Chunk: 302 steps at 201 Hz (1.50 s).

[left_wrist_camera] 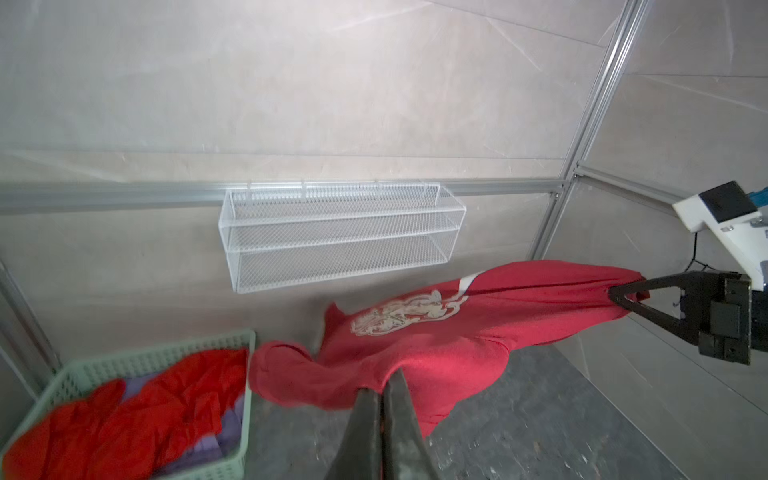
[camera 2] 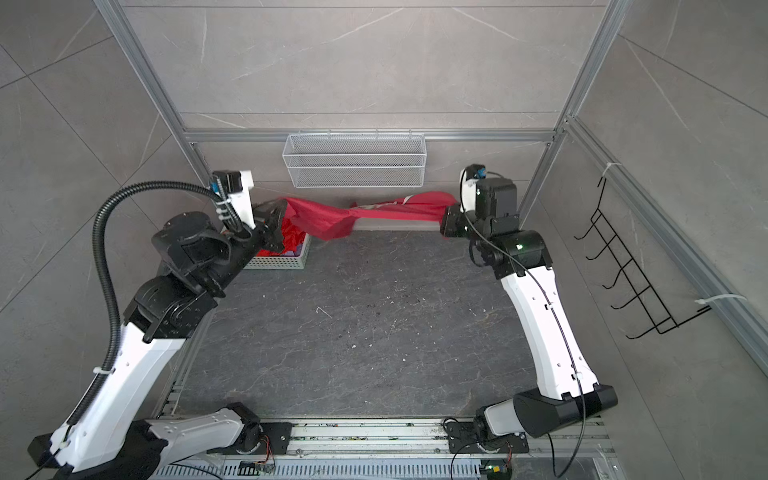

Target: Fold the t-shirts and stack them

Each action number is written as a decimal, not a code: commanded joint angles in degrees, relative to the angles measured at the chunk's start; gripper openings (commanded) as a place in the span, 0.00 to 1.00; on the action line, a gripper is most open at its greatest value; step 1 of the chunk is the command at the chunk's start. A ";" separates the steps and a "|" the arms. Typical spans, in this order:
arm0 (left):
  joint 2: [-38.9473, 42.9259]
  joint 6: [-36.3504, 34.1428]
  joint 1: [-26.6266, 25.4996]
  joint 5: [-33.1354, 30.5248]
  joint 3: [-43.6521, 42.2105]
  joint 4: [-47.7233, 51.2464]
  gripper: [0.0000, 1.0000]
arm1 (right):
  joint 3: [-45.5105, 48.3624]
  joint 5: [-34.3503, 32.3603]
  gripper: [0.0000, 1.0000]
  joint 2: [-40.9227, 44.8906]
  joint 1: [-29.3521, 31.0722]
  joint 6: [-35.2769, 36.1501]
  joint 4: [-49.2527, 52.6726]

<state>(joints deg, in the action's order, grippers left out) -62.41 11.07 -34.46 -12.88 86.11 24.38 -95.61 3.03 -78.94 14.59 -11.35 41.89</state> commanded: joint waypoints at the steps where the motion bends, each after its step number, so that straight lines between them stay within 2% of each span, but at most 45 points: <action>1: 3.25 15.25 0.00 1.45 -16.70 6.45 0.00 | 16.68 6.39 0.05 -0.27 0.00 -1.13 -3.30; 26: 6.96 30.09 -0.13 4.16 -32.93 13.42 0.00 | 33.44 10.69 0.06 -1.81 0.16 -4.52 -9.41; 54: 11.99 43.44 -1.16 7.18 -46.27 16.02 0.00 | 43.88 12.56 0.07 -3.01 0.21 -7.80 -13.82; 96: 13.42 50.27 -1.40 14.21 -54.52 13.59 0.00 | 52.33 11.58 0.07 -1.61 0.19 -11.70 -14.23; 124: 12.10 50.61 -1.84 18.42 -54.59 12.85 0.00 | 56.71 11.10 0.08 1.86 0.19 -15.20 -12.39; 150: 10.91 48.13 -1.96 20.49 -50.95 11.34 0.00 | 59.34 11.46 0.08 8.20 0.29 -18.04 -9.22; 198: 3.53 41.84 -1.97 22.80 -41.36 10.31 0.00 | 57.30 10.53 0.11 15.45 0.27 -18.40 -1.28; 223: 1.12 41.08 -1.95 24.12 -40.35 10.74 0.00 | 57.46 10.28 0.13 15.93 0.32 -18.20 1.08; 252: 1.03 41.48 -1.95 26.01 -40.39 14.69 0.00 | 58.04 12.62 0.12 16.76 0.68 -17.24 6.33; 274: 2.99 38.57 -1.97 28.47 -36.37 22.14 0.00 | 56.21 16.07 0.13 18.73 2.83 -16.75 11.51; 286: 4.71 36.93 -1.95 32.07 -33.91 23.52 0.00 | 53.83 13.48 0.13 19.77 3.84 -17.74 15.62; 296: 5.58 35.94 -1.95 34.58 -32.11 24.19 0.00 | 52.19 11.32 0.18 20.83 3.96 -18.56 18.04; 302: 6.11 35.29 -2.00 36.06 -30.93 24.56 0.04 | 50.93 9.94 0.31 21.35 3.98 -19.33 19.56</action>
<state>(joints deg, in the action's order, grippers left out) -60.10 50.94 -36.36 15.29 48.88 44.53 -39.51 16.10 -60.42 17.89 -29.32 52.16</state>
